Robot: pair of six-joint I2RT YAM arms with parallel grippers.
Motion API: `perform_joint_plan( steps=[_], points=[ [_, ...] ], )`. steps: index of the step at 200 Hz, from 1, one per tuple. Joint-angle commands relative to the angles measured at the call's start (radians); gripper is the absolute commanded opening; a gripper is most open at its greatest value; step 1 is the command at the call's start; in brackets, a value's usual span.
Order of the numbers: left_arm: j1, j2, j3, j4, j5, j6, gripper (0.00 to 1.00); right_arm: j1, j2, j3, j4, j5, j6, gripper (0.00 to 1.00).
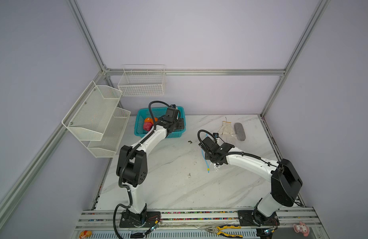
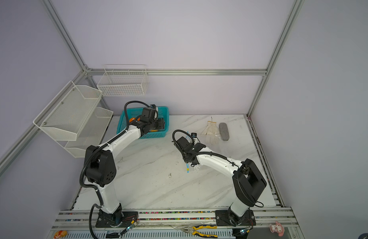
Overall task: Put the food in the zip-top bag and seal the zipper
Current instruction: 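Move the left gripper over the teal basket while the right gripper holds the zipper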
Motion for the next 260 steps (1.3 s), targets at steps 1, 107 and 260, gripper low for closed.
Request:
perform_joint_plan(
  steps=[1,107,260],
  points=[
    [0.037,0.093,0.203,-0.174,-0.021,0.091,0.67,-0.001,-0.022,0.018,0.012,-0.008,-0.013,0.0],
    [0.148,0.206,0.318,-0.385,0.027,0.07,0.75,0.003,0.009,0.018,0.064,-0.04,-0.028,0.0],
    [0.148,-0.012,-0.059,-0.325,0.156,-0.021,0.78,0.02,0.009,0.016,0.069,-0.039,-0.015,0.0]
  ],
)
